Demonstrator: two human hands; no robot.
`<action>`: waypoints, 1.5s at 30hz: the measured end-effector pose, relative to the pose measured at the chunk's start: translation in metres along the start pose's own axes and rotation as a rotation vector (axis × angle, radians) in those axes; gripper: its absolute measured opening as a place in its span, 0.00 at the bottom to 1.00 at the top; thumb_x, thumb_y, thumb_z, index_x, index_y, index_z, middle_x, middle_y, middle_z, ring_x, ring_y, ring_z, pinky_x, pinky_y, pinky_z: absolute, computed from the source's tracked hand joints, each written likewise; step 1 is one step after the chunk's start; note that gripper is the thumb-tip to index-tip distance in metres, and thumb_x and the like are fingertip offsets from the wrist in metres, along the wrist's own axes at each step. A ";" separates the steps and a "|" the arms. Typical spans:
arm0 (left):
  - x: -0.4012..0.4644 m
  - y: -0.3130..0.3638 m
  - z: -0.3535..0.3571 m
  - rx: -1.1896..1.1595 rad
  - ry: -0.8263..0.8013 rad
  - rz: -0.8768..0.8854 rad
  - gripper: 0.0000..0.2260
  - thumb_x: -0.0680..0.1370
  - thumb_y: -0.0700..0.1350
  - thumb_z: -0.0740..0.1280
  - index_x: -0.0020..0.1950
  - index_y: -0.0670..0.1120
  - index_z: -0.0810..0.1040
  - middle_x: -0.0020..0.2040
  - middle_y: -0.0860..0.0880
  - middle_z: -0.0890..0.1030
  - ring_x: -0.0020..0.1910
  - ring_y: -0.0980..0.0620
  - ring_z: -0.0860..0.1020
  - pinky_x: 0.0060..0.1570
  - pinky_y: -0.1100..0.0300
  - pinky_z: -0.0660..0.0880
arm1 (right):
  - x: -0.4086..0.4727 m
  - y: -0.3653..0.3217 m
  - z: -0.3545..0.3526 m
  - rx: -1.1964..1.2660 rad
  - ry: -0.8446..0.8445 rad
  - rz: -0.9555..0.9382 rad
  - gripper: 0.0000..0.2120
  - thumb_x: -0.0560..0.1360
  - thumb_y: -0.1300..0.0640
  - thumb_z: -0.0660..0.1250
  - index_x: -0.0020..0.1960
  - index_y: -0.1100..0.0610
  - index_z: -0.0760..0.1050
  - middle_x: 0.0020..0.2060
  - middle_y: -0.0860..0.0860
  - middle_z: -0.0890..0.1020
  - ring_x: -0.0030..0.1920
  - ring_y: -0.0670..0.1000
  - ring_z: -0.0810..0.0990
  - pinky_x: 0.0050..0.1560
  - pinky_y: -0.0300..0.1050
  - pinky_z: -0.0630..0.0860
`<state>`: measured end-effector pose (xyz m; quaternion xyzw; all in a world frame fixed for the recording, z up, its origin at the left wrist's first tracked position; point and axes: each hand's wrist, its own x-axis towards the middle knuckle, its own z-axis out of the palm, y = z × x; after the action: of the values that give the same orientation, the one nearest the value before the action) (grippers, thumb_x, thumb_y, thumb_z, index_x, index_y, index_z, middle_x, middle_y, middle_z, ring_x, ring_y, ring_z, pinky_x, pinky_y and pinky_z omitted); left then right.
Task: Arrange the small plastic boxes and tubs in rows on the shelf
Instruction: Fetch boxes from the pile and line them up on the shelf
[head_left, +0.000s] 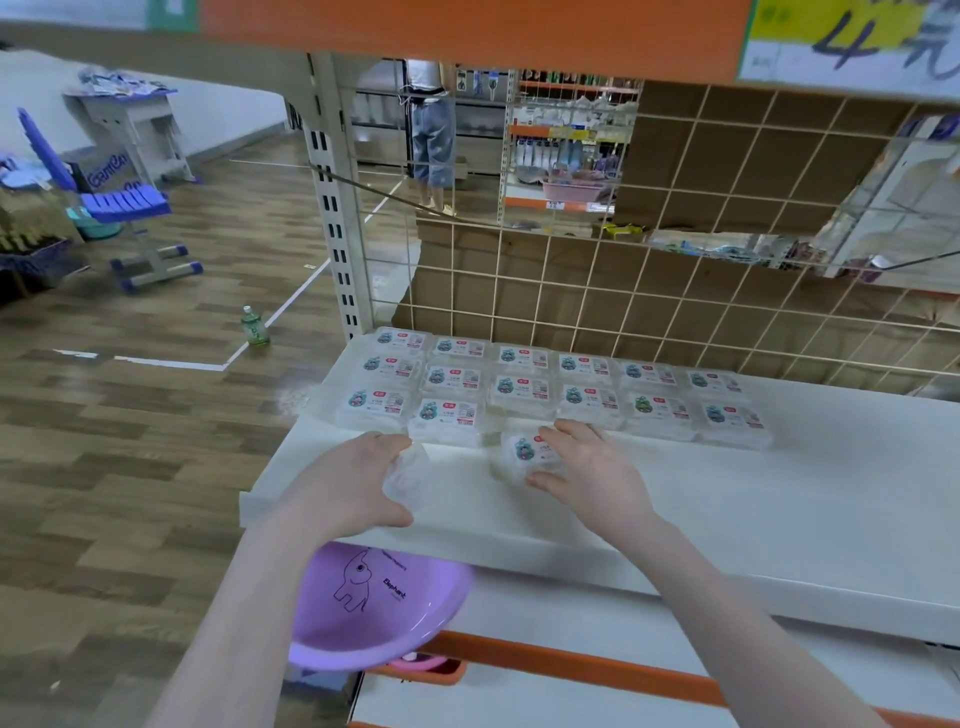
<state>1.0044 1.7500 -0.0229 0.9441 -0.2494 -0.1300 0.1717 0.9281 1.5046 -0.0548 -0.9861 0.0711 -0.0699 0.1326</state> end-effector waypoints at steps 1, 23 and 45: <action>0.000 -0.001 0.000 0.001 -0.002 0.005 0.34 0.66 0.49 0.74 0.70 0.52 0.66 0.63 0.53 0.71 0.60 0.54 0.72 0.57 0.59 0.70 | 0.002 -0.005 0.004 -0.009 0.026 0.036 0.28 0.74 0.43 0.65 0.70 0.52 0.66 0.69 0.49 0.67 0.69 0.49 0.61 0.63 0.39 0.59; -0.001 -0.014 -0.005 0.080 -0.031 0.267 0.36 0.69 0.50 0.72 0.74 0.51 0.61 0.68 0.52 0.68 0.67 0.54 0.66 0.63 0.62 0.64 | 0.020 -0.040 0.020 -0.014 0.132 0.176 0.22 0.76 0.52 0.64 0.67 0.58 0.68 0.64 0.54 0.71 0.65 0.55 0.69 0.60 0.46 0.65; 0.018 0.156 0.055 0.201 -0.068 0.233 0.36 0.70 0.51 0.72 0.75 0.52 0.59 0.70 0.52 0.67 0.68 0.52 0.66 0.64 0.61 0.65 | -0.068 0.158 -0.030 -0.144 0.070 0.137 0.19 0.78 0.46 0.58 0.67 0.51 0.69 0.63 0.48 0.73 0.64 0.51 0.69 0.61 0.42 0.63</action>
<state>0.9343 1.5991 -0.0147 0.9163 -0.3745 -0.1157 0.0819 0.8371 1.3568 -0.0775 -0.9829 0.1480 -0.0899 0.0633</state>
